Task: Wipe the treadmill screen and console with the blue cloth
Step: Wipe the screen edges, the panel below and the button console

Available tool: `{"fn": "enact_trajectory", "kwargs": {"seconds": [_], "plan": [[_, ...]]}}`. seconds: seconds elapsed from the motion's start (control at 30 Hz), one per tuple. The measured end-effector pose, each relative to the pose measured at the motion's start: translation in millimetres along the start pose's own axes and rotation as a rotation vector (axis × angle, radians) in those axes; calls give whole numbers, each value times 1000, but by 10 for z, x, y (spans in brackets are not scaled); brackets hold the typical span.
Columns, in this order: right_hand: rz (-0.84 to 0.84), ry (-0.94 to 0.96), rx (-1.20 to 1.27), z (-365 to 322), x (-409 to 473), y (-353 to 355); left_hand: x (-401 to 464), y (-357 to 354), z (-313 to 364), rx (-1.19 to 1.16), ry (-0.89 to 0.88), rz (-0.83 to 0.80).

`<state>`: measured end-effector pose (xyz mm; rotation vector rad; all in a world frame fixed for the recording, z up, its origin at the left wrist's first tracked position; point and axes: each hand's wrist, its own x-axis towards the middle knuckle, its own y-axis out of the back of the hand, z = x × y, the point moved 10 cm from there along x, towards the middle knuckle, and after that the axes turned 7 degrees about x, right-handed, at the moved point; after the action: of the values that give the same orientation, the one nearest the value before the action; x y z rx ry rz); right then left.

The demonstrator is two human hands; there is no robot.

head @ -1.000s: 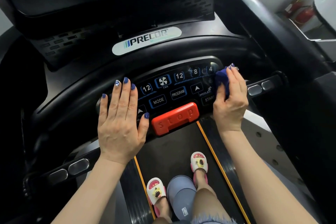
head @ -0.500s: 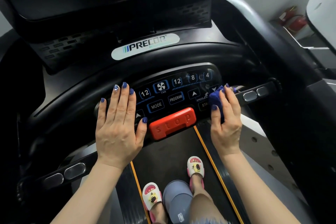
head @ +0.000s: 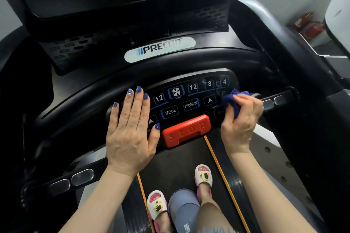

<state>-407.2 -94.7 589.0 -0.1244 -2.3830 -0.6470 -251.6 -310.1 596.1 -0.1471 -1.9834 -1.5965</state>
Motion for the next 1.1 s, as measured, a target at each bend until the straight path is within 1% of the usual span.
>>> {"fn": "enact_trajectory", "kwargs": {"seconds": [0.07,0.1,0.17,0.23,0.27,0.37,0.4,0.43,0.53,0.57,0.63,0.73,0.87,0.93,1.03,1.1], "plan": [[72,-73,2,-97,78,-80,4,-7,-6,5,1,1],[56,-43,9,-166,54,-121,-2,-7,-7,6,1,-1],[-68,83,54,-214,-72,-143,-12,-6,-1,5,-1,-4],[-152,145,74,-147,-139,-46,-14,-10,1,1,3,-16],[-143,128,67,-103,-101,-13,-8,-12,-1,-2,6,-19],[-21,-36,53,-88,81,-73,12,-5,-5,-1,5,-4],[-7,-65,60,-132,98,-123,12,-3,-2,4,3,3],[-32,-49,69,-178,77,-168,6,-3,0,6,3,5],[-193,110,90,-211,-89,-136,-1,-4,4,2,2,0],[-213,138,83,-190,-110,-81,-1,-5,3,2,4,-5],[-184,117,69,-168,-56,-48,-1,-1,-1,2,7,-6],[-116,22,83,-299,52,-191,6,3,-7,6,6,0],[-255,142,133,-335,10,-208,-4,-4,5,5,5,-4],[-238,122,122,-276,8,-121,-4,1,5,4,8,-6],[-143,19,117,-355,28,-176,6,0,-7,7,8,-1],[-170,33,146,-440,20,-263,5,-7,-8,10,7,0]]}}
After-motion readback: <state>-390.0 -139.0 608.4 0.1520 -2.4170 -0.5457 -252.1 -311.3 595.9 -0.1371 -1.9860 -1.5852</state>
